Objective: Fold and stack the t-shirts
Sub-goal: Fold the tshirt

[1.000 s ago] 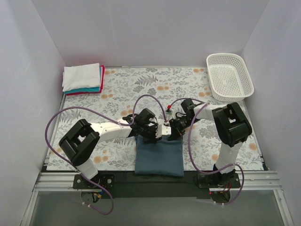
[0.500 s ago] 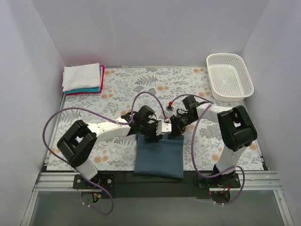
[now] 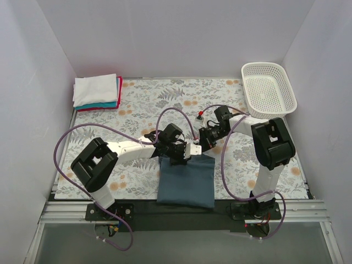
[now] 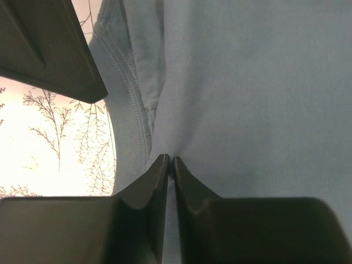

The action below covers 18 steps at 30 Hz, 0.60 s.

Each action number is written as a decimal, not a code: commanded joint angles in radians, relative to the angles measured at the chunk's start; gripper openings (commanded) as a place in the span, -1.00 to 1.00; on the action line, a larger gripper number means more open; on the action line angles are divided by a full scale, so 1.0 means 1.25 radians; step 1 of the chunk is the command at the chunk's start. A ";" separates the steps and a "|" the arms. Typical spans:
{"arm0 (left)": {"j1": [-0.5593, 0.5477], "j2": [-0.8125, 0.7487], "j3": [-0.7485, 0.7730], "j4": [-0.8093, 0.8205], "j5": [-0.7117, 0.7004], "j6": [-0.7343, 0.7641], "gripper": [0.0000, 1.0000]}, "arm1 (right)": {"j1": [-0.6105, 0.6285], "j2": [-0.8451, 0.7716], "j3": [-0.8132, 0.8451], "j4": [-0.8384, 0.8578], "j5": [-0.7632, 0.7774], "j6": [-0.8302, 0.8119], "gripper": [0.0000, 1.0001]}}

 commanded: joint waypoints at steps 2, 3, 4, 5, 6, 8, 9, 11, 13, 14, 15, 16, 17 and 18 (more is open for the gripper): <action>0.002 -0.043 0.032 -0.028 0.032 0.010 -1.00 | 0.001 0.029 0.032 0.020 -0.101 0.055 -0.89; 0.002 -0.043 0.038 -0.034 0.033 0.013 -1.00 | 0.001 0.037 0.032 0.025 -0.111 0.071 -0.92; 0.002 -0.046 0.038 -0.039 0.033 0.013 -1.00 | 0.000 0.043 0.033 0.028 -0.125 0.075 -0.94; 0.002 -0.048 0.038 -0.043 0.035 0.015 -1.00 | 0.000 0.052 0.037 0.028 -0.128 0.075 -0.96; 0.002 -0.046 0.036 -0.046 0.031 0.015 -1.00 | 0.000 0.054 0.039 0.030 -0.128 0.075 -0.97; 0.002 -0.037 0.037 -0.045 0.022 0.010 -0.72 | 0.000 0.054 0.039 0.032 -0.129 0.075 -0.97; 0.002 -0.033 0.038 -0.045 0.014 0.007 -0.51 | 0.000 0.053 0.039 0.031 -0.129 0.076 -0.97; 0.002 -0.021 0.039 -0.040 0.014 0.004 -0.20 | 0.001 0.053 0.037 0.032 -0.127 0.075 -0.97; 0.002 -0.012 0.036 -0.029 0.016 0.005 -0.17 | 0.000 0.053 0.032 0.033 -0.123 0.074 -0.97; 0.002 -0.008 0.036 -0.023 0.015 0.005 -0.16 | 0.000 0.056 0.032 0.033 -0.123 0.073 -0.97; 0.002 0.001 0.036 -0.023 0.016 0.005 -0.17 | 0.000 0.055 0.031 0.033 -0.124 0.071 -0.97; 0.002 0.005 0.037 -0.021 0.015 0.005 -0.20 | 0.000 0.056 0.030 0.033 -0.122 0.070 -0.97; 0.002 0.008 0.037 -0.017 0.014 0.007 -0.26 | 0.001 0.056 0.030 0.033 -0.122 0.071 -0.97; 0.002 0.009 0.039 -0.013 0.016 0.007 -0.47 | 0.001 0.057 0.028 0.033 -0.123 0.070 -0.97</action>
